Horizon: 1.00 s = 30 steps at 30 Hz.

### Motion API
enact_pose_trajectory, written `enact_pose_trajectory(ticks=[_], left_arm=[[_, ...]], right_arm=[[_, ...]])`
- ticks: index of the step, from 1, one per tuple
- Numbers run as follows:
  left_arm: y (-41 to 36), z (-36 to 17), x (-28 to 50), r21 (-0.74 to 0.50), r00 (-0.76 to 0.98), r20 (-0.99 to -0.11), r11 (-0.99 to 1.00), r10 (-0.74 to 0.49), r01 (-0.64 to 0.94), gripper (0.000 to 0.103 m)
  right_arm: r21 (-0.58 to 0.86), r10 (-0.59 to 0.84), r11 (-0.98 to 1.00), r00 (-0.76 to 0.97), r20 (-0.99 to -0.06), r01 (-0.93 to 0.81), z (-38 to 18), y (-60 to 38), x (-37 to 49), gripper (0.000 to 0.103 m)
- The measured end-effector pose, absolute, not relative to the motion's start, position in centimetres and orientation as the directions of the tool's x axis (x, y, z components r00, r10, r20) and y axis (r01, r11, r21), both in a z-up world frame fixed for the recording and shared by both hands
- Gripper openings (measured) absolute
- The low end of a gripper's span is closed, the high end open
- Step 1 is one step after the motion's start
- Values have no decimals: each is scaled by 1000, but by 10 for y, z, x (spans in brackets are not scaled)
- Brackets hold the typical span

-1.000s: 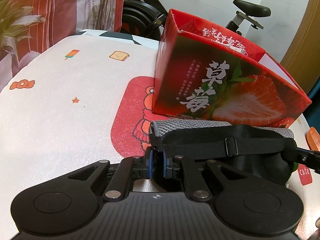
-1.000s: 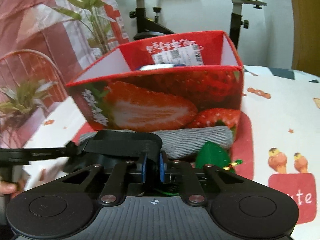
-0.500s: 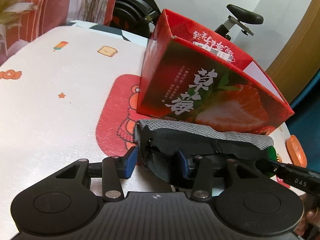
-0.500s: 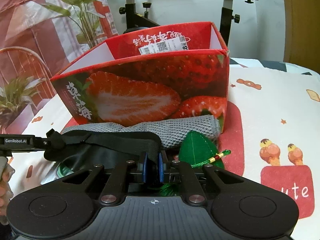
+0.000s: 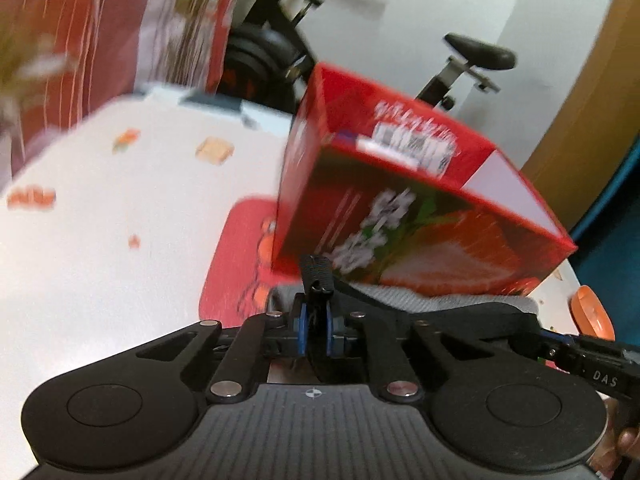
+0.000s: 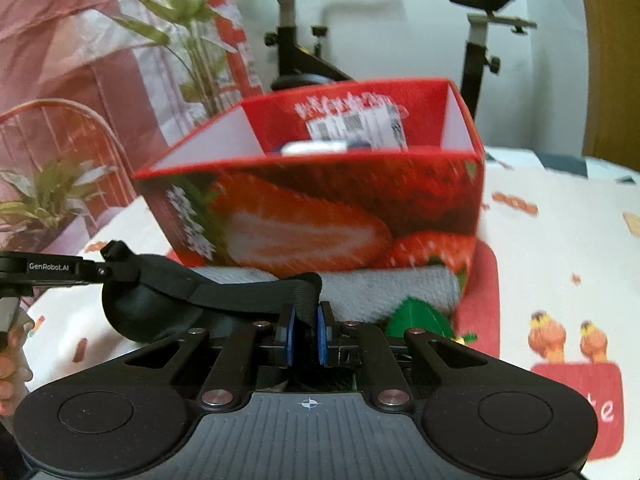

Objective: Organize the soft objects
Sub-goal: 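Lift the black strap item with the left tool over the red box, then lower the black strap item into the red box and open the left tool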

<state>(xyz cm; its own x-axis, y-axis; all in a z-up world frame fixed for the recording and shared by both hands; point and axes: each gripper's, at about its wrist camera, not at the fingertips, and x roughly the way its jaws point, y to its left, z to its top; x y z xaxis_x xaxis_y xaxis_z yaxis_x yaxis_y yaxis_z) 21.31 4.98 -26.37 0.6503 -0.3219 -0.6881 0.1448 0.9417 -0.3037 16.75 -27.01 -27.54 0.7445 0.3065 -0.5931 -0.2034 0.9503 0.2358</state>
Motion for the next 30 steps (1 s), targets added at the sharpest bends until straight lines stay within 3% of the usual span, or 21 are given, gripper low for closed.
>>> enact_pose_trajectory(ticks=[17,23,30], left_arm=[[34,-167,195,-193,827,-451,941,-337,278,8],[22,-148,215,-168,847,-404,938,-347,304,8],[-20,-148,273,-33,854,-414,943,-315,331,8]], right_arm=[[168,335,942,842,-424,-290,-187,-275,184,10],[114,295,955,853,-430,-272,-168,-283,223,10],[95,192,981,824,-534,-167,-186,-292,301,10]])
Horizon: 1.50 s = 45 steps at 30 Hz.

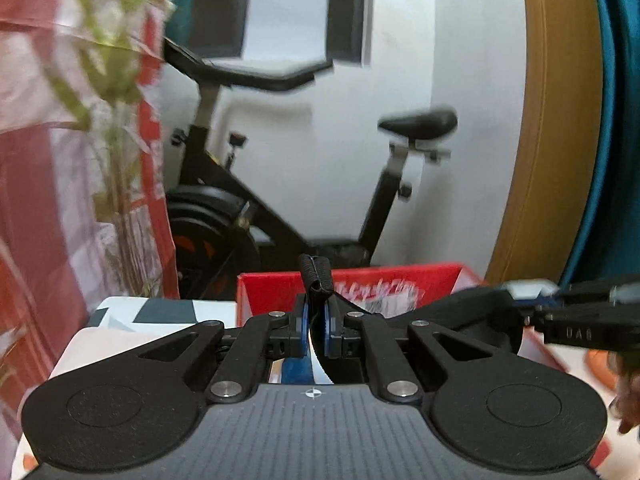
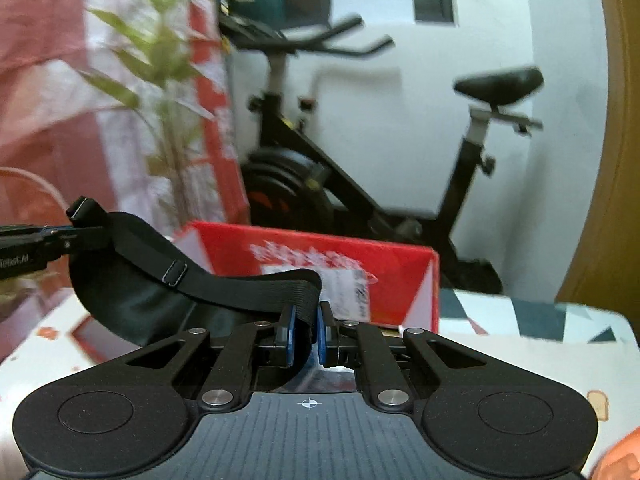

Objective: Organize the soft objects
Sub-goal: 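Lower the black strap item into the red box and open the left tool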

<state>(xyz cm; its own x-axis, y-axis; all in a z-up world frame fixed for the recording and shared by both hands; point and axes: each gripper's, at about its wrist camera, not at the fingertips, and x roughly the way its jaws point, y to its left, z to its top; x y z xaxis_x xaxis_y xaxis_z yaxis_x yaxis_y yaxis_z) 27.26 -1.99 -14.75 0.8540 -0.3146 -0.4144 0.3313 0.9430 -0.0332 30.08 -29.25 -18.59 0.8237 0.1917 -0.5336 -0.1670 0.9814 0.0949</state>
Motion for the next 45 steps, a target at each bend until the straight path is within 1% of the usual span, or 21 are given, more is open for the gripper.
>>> enact_pose_trajectory(ticks=[2,6,9,11,13,22,26,32,33,34,35,37,38,40,41,42,44,45], left_arm=[[-35,-156,294,5,834,-461,939,-302,343,8],[-51,-181,329,-28,740,-596,929,-312,370,8],[-56,-205,347,-37,664,-688,928,-293,371,8],[-58,-215,353,-24,633,-724,928,-272,372,8],[-58,-220,355,-19,616,-743,928,-263,373,8],[-63,-227,357,6,582,-773,913,-255,409,8],[-66,-232,360,20,570,-786,911,-240,411,9],[-60,-232,364,38,577,-788,917,-216,396,16],[-59,-231,363,39,574,-789,915,-219,403,23],[-58,-231,363,35,566,-792,910,-227,413,32],[-59,-230,363,38,565,-793,907,-228,419,35],[-59,-229,361,39,562,-794,903,-232,428,47],[-59,-228,361,29,556,-795,900,-243,435,51],[-60,-225,359,8,546,-796,897,-263,443,66],[-61,-224,358,-1,544,-794,895,-272,445,69],[-61,-222,356,-8,547,-789,895,-279,446,75],[-61,-218,353,-19,557,-778,897,-291,442,80],[-60,-215,351,-24,564,-770,897,-298,441,83]], right_arm=[[80,166,986,794,-585,-147,-198,-292,318,10],[50,139,988,720,-679,-144,-224,-289,336,10],[42,130,989,686,-716,-143,-236,-287,343,10],[60,138,989,671,-729,-138,-240,-288,345,10],[63,143,988,664,-734,-144,-243,-289,347,9],[26,125,986,629,-767,-164,-249,-281,350,9],[15,103,989,617,-781,-146,-249,-278,351,9],[-1,81,991,615,-784,-131,-247,-277,349,11],[-5,77,992,618,-782,-129,-246,-276,349,13],[-6,75,992,620,-781,-127,-245,-276,349,14],[-8,74,992,621,-780,-127,-244,-276,348,16],[-13,73,991,625,-777,-133,-242,-274,346,21],[-19,71,991,631,-773,-134,-240,-273,344,21],[-25,69,990,643,-763,-137,-236,-273,340,22],[-29,69,990,648,-759,-139,-233,-272,339,23],[-33,67,990,652,-755,-140,-232,-272,337,25],[-39,66,989,664,-745,-143,-226,-271,333,37],[-43,64,989,674,-736,-141,-223,-272,331,49]])
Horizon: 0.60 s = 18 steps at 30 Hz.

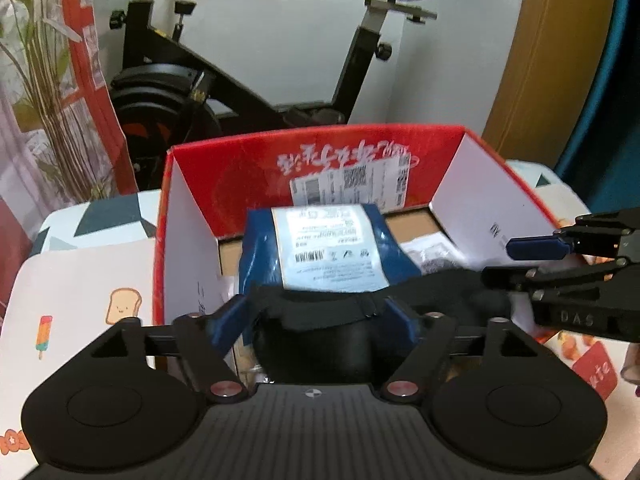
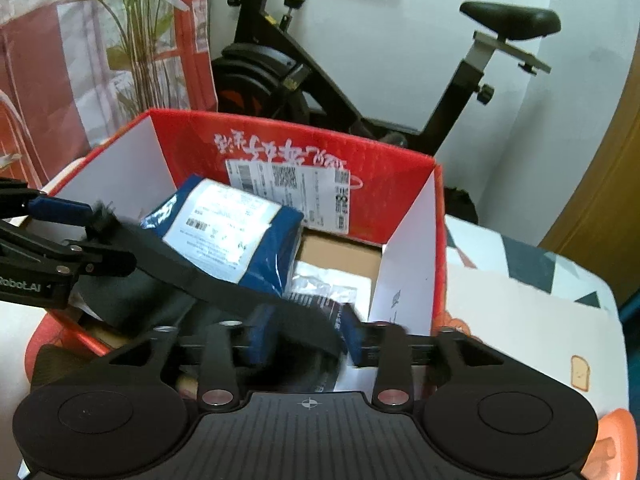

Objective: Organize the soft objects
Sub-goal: 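Lower the black strap item into the red box and open the left tool, then move the left tool to the white bag of green cable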

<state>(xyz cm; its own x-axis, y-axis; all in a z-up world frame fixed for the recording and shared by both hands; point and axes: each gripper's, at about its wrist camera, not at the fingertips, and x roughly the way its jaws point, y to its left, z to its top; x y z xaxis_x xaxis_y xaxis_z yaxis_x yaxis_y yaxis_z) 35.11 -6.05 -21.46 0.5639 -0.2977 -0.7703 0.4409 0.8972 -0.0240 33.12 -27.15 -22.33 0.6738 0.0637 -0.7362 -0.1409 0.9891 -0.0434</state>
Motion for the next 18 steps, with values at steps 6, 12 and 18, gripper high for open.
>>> enact_pose_trajectory(ticks=[6,12,18], left_arm=[[-54,-194,337,-49,611,-717,898,-336,437,99],[-43,-177,315,-53,658,-666,901,-353,430,103],[-21,-172,285,-83,702,-614,914,-361,397,103]], right_arm=[[-25,61,994,736,-674,-106,-207,-275,314,84],[21,82,996,800,-594,-86,-193,-281,286,103],[53,73,997,858,-508,-53,-193,-287,244,103]])
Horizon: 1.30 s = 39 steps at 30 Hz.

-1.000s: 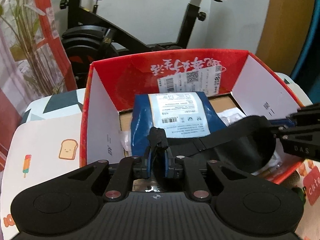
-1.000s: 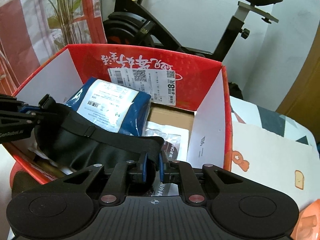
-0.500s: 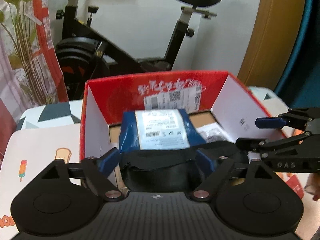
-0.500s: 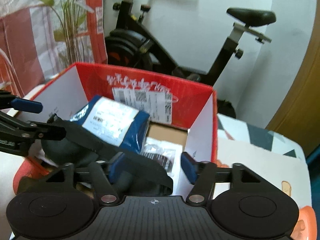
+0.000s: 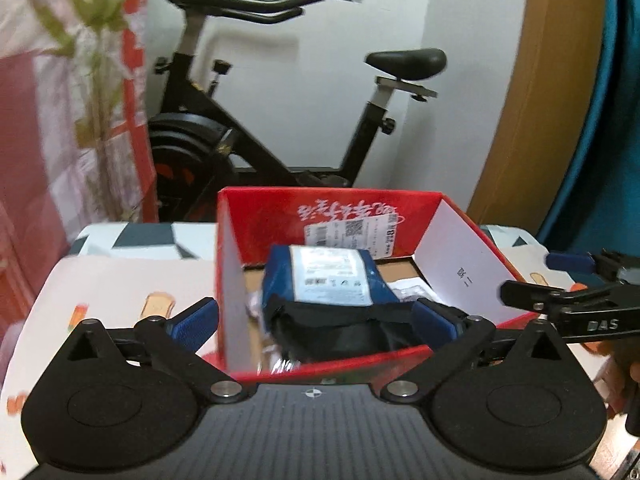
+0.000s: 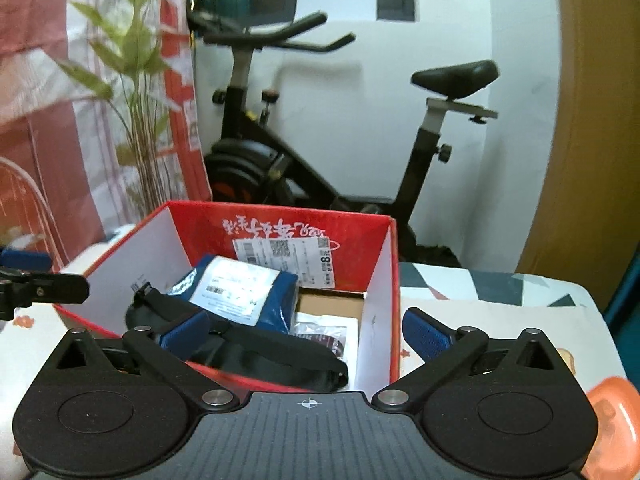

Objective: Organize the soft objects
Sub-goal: 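Move the left tool to the white bag of green cable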

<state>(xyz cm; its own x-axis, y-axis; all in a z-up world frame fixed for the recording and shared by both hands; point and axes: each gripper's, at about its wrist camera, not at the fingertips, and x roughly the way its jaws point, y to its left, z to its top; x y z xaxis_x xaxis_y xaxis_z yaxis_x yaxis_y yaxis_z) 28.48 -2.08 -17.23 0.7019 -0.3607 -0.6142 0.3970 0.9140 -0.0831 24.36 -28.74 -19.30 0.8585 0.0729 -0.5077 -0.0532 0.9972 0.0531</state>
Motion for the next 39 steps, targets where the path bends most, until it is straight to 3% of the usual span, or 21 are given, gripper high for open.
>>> enact_pose_trajectory(ticks=[7,14,17,19,25,31,39], left_arm=[[4,-186,247,-90,724,-627,950,-287,299,103],[25,-214,212,-168,702,-652,958,-286,234,103],[27,-228,201,-186,681,-673,957,-288,221,100],[25,-236,197,-183,669,-687,959,-283,218,96],[21,-249,191,-189,640,-711,956,-290,223,75],[16,-262,188,-269,588,-714,924,-380,271,48],[8,-280,187,-268,544,-743,919,-389,290,47]], right_arm=[[119,118,990,895,-431,-73,-208,-288,192,103],[134,173,984,850,-498,-121,-246,-264,165,101],[151,210,977,808,-550,-151,-266,-254,159,89],[170,235,971,776,-585,-166,-277,-250,156,75],[228,296,954,741,-603,-195,-291,-245,152,50],[251,332,942,710,-621,-221,-297,-242,154,47],[183,325,945,706,-629,-272,-302,-234,152,47]])
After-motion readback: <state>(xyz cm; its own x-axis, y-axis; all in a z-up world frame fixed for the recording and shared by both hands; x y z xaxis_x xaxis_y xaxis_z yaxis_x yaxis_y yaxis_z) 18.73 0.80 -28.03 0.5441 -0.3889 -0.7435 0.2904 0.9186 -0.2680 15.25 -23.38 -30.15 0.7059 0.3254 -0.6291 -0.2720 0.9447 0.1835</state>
